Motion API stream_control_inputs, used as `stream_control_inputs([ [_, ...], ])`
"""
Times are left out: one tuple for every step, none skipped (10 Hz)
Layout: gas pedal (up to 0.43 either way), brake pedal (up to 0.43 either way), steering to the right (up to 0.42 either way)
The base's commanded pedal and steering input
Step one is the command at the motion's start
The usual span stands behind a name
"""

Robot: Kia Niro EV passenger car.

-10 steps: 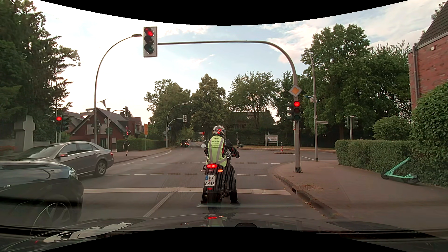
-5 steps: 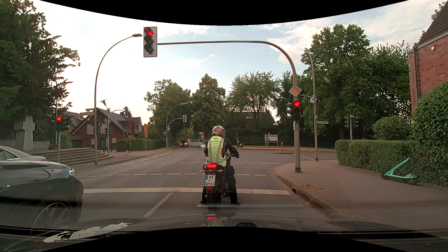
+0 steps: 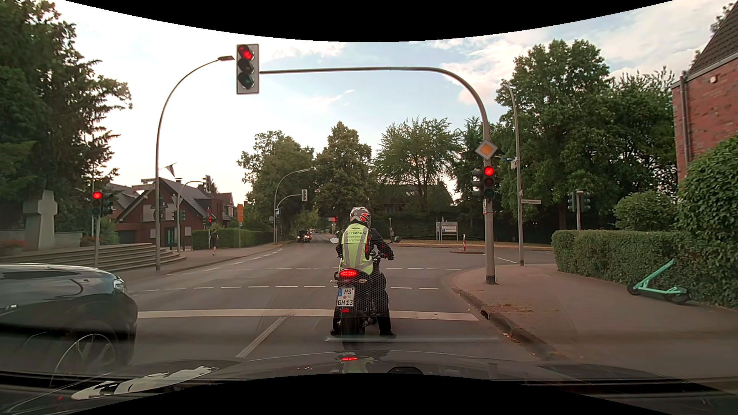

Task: Follow the waypoints while adhering to traffic rules and regulations

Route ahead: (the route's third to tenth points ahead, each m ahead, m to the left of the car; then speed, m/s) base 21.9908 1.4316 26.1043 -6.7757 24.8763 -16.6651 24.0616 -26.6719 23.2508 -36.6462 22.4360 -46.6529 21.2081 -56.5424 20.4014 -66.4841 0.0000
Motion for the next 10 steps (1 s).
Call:
stream_control_inputs([
  [0.000, 0.000, -0.016],
  [0.000, 0.000, -0.016],
  [0.000, 0.000, -0.016],
  [0.000, 0.000, -0.016],
  [0.000, 0.000, -0.016],
  [0.000, 0.000, -0.016],
  [0.000, 0.000, -0.016],
  [0.000, 0.000, -0.016],
  [0.000, 0.000, -0.016],
  [0.000, 0.000, -0.016],
])
